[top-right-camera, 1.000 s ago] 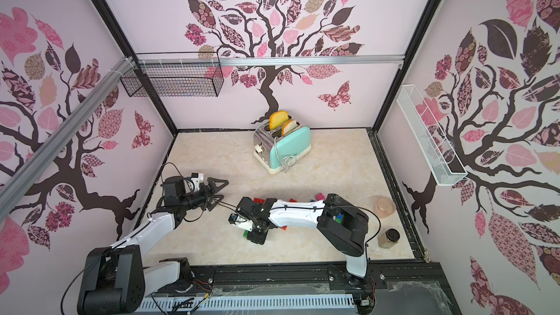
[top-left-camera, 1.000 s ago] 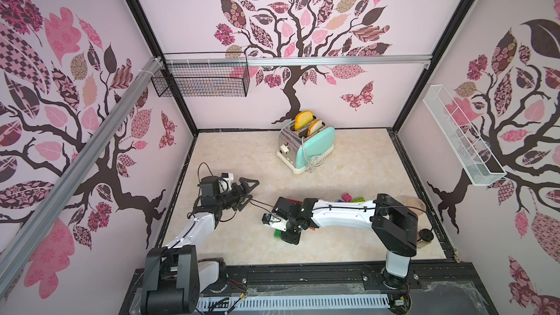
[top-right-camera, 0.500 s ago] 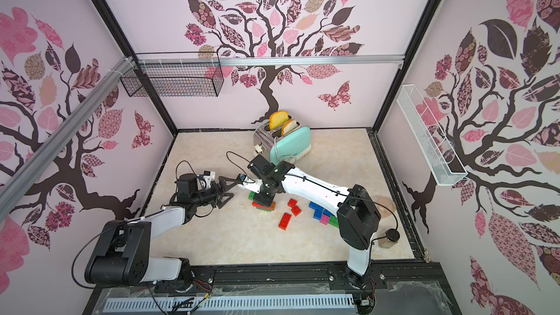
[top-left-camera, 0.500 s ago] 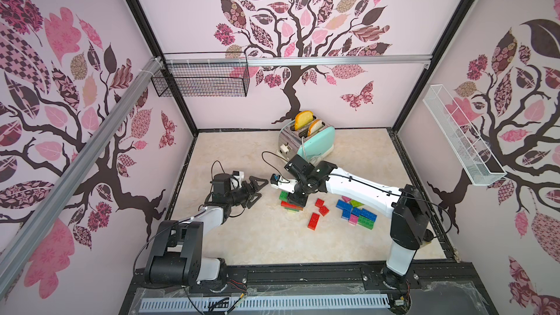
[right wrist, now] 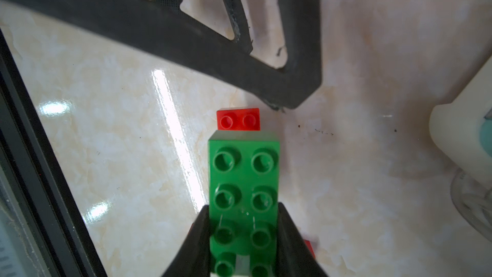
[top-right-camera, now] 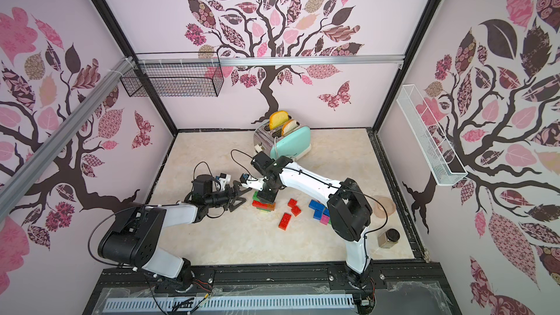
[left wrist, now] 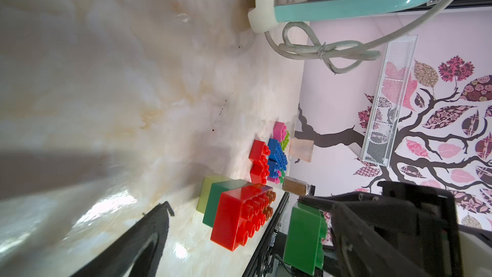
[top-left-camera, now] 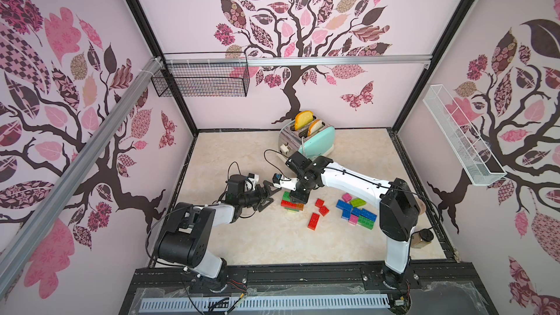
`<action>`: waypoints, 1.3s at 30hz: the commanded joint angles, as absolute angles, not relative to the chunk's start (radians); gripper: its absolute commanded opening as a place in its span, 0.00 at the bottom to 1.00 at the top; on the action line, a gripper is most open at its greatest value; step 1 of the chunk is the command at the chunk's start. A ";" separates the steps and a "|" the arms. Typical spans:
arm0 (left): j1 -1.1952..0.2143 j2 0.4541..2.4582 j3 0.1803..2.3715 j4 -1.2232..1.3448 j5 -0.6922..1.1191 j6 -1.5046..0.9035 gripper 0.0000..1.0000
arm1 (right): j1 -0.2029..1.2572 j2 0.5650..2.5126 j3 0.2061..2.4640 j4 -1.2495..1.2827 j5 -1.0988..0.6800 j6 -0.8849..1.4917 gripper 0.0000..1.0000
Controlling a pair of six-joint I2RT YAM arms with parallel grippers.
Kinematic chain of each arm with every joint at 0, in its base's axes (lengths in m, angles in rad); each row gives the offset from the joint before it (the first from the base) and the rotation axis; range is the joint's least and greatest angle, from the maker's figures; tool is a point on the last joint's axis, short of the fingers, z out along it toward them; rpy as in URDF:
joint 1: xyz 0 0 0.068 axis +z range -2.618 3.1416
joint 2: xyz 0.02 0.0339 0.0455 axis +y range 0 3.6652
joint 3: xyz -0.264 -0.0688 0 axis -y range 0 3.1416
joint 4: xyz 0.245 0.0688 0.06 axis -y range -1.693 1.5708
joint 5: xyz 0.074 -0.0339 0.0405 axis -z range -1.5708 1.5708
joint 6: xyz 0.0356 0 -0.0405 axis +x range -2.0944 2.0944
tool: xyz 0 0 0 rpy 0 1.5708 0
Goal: Assemble a heart with lego
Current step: Assemble the lego brick with the lego brick.
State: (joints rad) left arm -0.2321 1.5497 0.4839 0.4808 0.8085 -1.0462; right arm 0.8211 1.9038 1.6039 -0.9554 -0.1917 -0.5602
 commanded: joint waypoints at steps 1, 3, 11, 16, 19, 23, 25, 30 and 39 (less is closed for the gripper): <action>-0.237 1.561 0.480 0.577 0.841 -1.068 0.97 | 0.828 1.915 1.642 -0.972 -0.211 -0.578 0.21; -0.238 1.558 0.470 0.608 0.848 -1.083 0.97 | 0.831 1.925 1.648 -0.978 -0.204 -0.578 0.22; -0.259 1.516 0.452 0.600 0.860 -1.073 0.97 | 0.856 1.964 1.671 -0.972 -0.180 -0.580 0.22; -0.271 1.522 0.449 0.588 0.870 -1.065 0.96 | 0.861 1.989 1.690 -0.980 -0.165 -0.589 0.22; -0.296 1.533 0.458 0.578 0.872 -1.053 0.96 | 0.867 1.993 1.690 -0.974 -0.160 -0.589 0.22; -0.313 1.545 0.462 0.587 0.880 -1.055 0.95 | 0.875 1.997 1.679 -0.955 -0.154 -0.589 0.22; -0.312 1.543 0.459 0.589 0.881 -1.057 0.94 | 0.876 1.997 1.676 -0.941 -0.155 -0.584 0.22; -0.313 1.531 0.450 0.597 0.882 -1.064 0.86 | 0.883 1.990 1.656 -0.904 -0.160 -0.572 0.22; -0.288 1.581 0.373 0.842 0.891 -1.182 0.79 | 0.882 1.969 1.622 -0.886 -0.166 -0.559 0.22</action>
